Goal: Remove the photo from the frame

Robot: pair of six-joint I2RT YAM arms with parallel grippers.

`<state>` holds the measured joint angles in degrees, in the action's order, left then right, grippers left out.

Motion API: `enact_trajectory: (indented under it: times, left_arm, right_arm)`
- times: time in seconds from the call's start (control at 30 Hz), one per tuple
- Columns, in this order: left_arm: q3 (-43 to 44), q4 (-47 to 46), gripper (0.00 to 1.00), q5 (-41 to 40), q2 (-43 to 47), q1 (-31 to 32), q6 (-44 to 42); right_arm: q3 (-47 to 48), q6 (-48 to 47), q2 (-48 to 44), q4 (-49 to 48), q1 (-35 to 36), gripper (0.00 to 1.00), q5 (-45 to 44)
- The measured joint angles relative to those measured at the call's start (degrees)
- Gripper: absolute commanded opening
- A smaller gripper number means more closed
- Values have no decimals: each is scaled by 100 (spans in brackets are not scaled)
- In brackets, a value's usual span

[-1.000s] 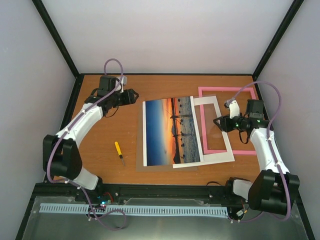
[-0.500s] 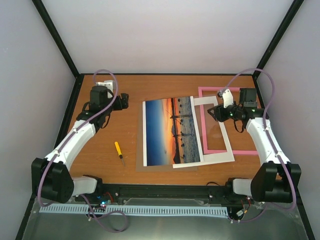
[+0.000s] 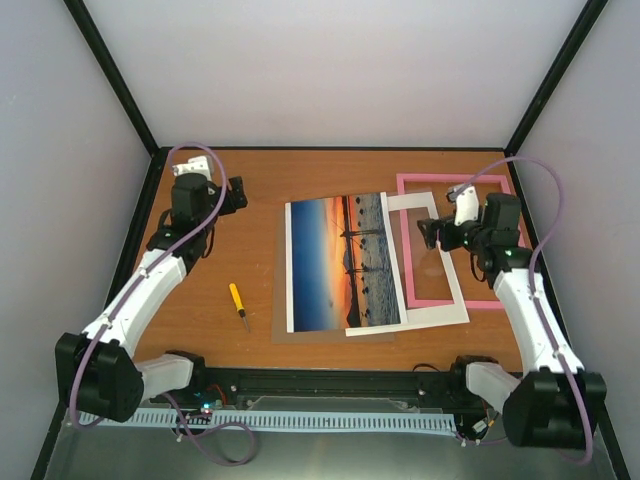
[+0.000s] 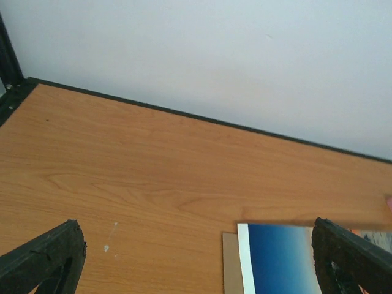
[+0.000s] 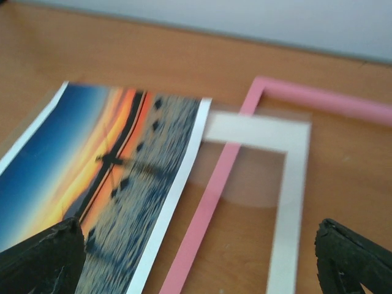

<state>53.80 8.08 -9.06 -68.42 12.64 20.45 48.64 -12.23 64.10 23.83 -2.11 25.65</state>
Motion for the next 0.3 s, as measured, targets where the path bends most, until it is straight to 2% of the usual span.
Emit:
enact_trajectory:
  times: [0.13, 0.3]
  left_arm:
    - [0, -50, 100, -216, 114, 0, 284]
    - [0, -94, 100, -321, 234, 0, 444]
  right_arm:
    - [-20, 466, -623, -496, 0, 100, -560]
    - [114, 835, -682, -636, 0, 100, -1117]
